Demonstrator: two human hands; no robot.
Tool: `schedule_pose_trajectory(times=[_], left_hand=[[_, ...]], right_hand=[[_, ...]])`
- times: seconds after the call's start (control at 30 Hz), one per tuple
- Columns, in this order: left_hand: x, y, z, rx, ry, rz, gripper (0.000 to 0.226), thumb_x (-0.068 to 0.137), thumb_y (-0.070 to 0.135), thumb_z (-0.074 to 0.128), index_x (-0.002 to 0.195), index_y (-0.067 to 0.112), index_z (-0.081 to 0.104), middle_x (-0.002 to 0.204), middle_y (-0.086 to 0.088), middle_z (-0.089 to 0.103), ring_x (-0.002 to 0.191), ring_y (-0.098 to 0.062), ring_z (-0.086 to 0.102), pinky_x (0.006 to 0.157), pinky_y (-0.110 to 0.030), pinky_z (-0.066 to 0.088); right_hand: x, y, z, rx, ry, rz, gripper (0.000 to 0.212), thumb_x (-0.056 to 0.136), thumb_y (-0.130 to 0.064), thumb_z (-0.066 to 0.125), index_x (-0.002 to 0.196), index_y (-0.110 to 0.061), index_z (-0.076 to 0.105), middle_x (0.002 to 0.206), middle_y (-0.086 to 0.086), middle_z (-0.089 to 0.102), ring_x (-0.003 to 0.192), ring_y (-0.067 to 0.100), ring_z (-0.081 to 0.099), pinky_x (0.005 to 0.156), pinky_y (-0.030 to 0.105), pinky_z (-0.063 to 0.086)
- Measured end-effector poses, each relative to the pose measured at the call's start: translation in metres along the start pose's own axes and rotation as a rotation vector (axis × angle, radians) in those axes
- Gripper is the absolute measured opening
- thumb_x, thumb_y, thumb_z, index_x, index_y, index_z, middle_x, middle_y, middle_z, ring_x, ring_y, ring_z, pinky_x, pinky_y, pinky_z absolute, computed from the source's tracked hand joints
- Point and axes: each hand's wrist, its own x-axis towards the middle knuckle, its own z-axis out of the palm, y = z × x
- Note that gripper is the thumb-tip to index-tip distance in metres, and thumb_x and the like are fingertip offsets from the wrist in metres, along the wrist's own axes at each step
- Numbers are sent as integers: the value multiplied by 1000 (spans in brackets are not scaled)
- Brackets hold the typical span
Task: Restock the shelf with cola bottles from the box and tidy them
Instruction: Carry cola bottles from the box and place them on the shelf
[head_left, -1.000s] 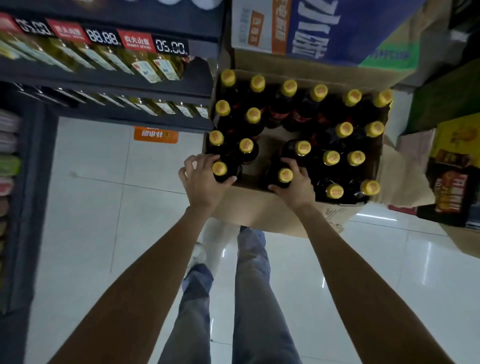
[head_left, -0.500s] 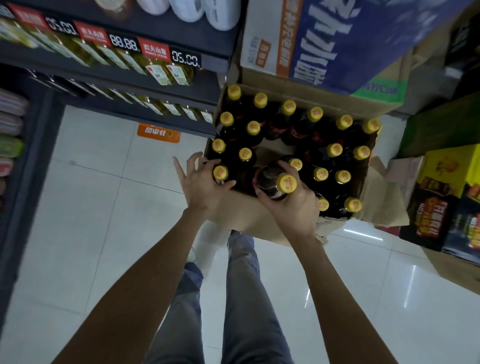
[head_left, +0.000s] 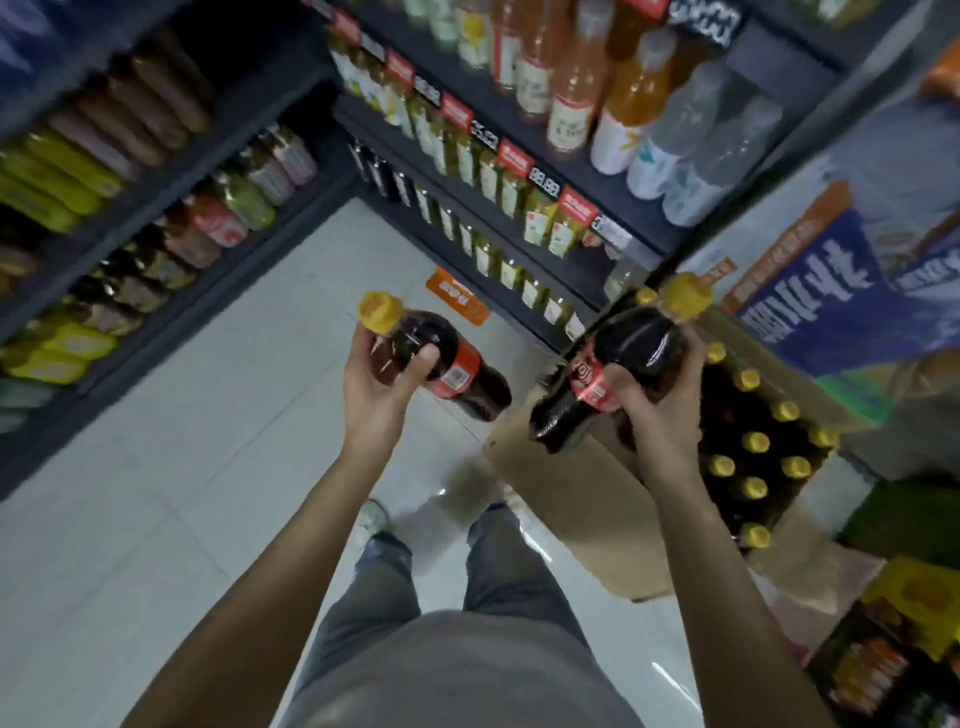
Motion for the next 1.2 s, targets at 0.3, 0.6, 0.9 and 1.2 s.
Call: schedule_pose_trajectory(times=[0.3, 0.6, 0.9, 1.2], left_hand=[[-44, 25, -214, -241, 491, 110, 33, 80, 38, 60, 110, 25, 57, 102, 7, 63, 101, -10, 58, 88, -25, 46], [-124, 44, -485, -56, 711, 214, 34, 82, 37, 59, 113, 25, 52, 102, 13, 60, 96, 1, 56, 86, -14, 41], [-175, 73, -707, 315, 1023, 296, 38, 81, 35, 69, 115, 35, 50, 111, 7, 61, 108, -11, 59, 93, -28, 47], [-161, 117, -916, 369, 1333, 455, 47, 83, 31, 72, 121, 21, 45, 114, 8, 57, 105, -4, 59, 85, -16, 46]], right_hand=[[-47, -27, 230, -159, -580, -90, 48, 74, -16, 80, 114, -24, 54, 109, -6, 64, 99, 4, 59, 81, 11, 46], [-196, -29, 496, -124, -807, -194, 47, 73, 0, 76, 110, -13, 52, 97, -8, 59, 87, -1, 55, 69, 4, 44], [-311, -71, 730, -117, -1147, -418, 56, 71, -23, 81, 116, -28, 48, 111, -13, 59, 103, 1, 57, 79, 10, 44], [-403, -136, 961, 163, -1248, -620, 59, 75, -16, 79, 124, -17, 47, 114, -10, 56, 102, -10, 54, 85, 6, 41]])
